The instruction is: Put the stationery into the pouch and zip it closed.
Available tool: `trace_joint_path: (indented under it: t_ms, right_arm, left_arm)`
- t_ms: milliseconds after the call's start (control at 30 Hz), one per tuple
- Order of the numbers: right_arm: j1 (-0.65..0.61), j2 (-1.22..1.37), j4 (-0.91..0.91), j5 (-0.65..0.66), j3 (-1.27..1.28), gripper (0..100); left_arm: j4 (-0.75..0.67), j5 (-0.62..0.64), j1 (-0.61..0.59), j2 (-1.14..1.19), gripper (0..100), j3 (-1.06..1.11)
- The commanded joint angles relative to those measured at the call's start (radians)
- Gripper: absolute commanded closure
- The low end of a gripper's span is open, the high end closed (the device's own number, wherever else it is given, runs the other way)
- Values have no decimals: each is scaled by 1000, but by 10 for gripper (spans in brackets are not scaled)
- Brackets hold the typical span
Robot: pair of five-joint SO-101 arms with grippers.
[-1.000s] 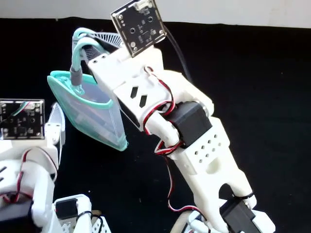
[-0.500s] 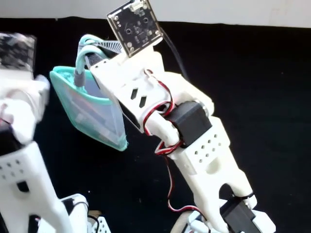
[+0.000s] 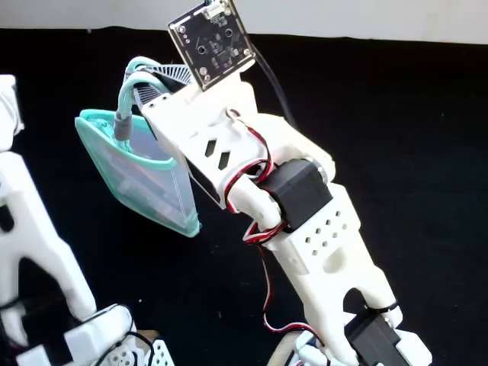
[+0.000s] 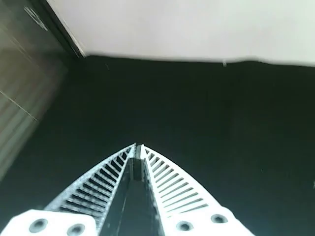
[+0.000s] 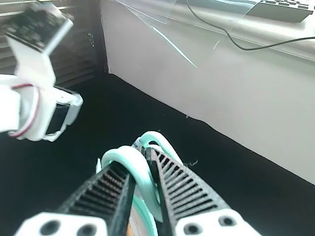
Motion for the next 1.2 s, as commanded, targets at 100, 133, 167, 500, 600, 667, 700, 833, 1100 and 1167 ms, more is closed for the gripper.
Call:
trace_joint_path:
  t_ms: [100,133,167,500,600,667,700,833,1100,1167]
  right_arm:
    - [-2,-2,5,12,-41,993]
    - [-2,-2,5,12,-41,993]
    - [-2,-2,5,12,-41,993]
    - [-1,-1,35,14,-39,993]
    - [8,-1,28,14,-41,993]
    - [8,-1,28,14,-41,993]
    - [8,-1,28,14,-41,993]
    - [25,-1,25,14,-42,993]
    - [84,-2,1,14,-51,993]
    - [87,-2,-24,14,-51,993]
  left_arm:
    - [-77,9,45,124,993,-31]
    - [-87,9,56,147,993,-31]
    - [-91,9,70,170,993,-38]
    - [-87,5,176,305,993,-39]
    - [-80,3,179,312,993,-25]
    - [-46,3,182,311,993,1]
    - [-31,3,189,308,993,15]
    - [43,2,219,305,993,84]
    - [138,2,228,303,993,157]
    - [172,2,242,303,993,160]
